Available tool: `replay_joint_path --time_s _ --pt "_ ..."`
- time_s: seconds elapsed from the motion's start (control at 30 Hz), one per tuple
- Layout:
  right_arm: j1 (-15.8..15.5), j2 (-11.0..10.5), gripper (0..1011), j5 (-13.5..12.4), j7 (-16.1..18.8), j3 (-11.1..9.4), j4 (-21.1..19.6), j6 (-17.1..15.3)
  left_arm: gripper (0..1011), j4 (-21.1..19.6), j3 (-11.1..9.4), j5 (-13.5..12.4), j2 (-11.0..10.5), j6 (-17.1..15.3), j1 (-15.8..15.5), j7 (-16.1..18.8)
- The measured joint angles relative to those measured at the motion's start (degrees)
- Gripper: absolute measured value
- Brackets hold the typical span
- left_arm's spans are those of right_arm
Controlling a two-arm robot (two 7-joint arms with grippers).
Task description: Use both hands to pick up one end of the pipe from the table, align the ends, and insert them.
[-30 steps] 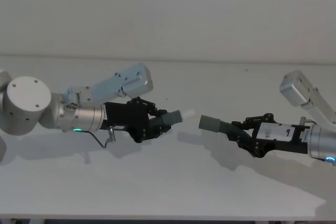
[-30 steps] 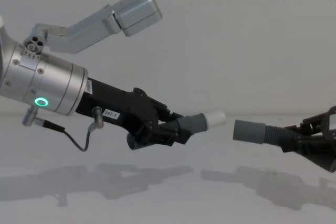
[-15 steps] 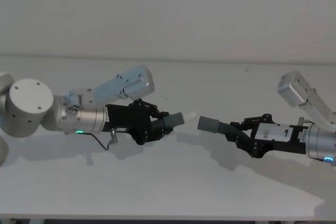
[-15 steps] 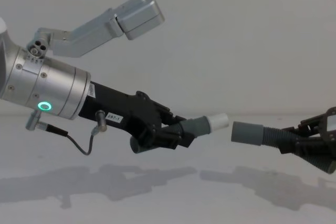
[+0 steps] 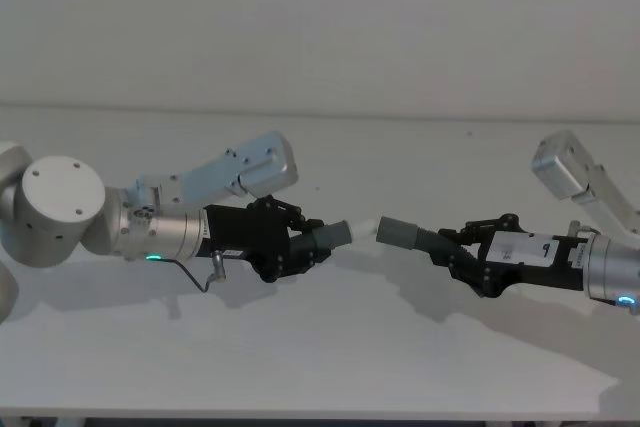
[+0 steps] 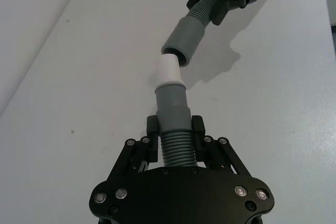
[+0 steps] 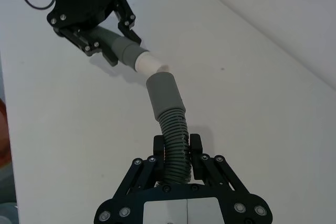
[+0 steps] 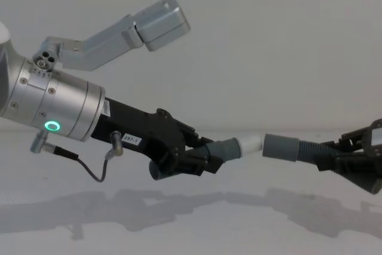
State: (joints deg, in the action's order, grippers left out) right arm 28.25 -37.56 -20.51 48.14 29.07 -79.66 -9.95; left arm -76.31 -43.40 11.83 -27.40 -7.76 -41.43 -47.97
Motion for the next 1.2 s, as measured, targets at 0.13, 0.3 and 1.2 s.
replay_joint_path --time_s 0.13,0.3,1.2 --pt "0.18 0.05 289 -0.60 0.11 -0.13 0.29 0.12 366 -0.13 -0.24 0.04 -0.05 -0.10 0.00 0.18" --pt "0.50 0.10 289 -1.19 0.49 -0.16 0.67 0.28 366 -0.17 -0.51 0.13 -0.10 -0.26 -0.03 0.40" --pt "2.79 0.76 287 -1.77 2.76 2.39 2.75 1.75 366 1.13 -2.37 -0.16 -0.56 0.12 -1.86 -0.41"
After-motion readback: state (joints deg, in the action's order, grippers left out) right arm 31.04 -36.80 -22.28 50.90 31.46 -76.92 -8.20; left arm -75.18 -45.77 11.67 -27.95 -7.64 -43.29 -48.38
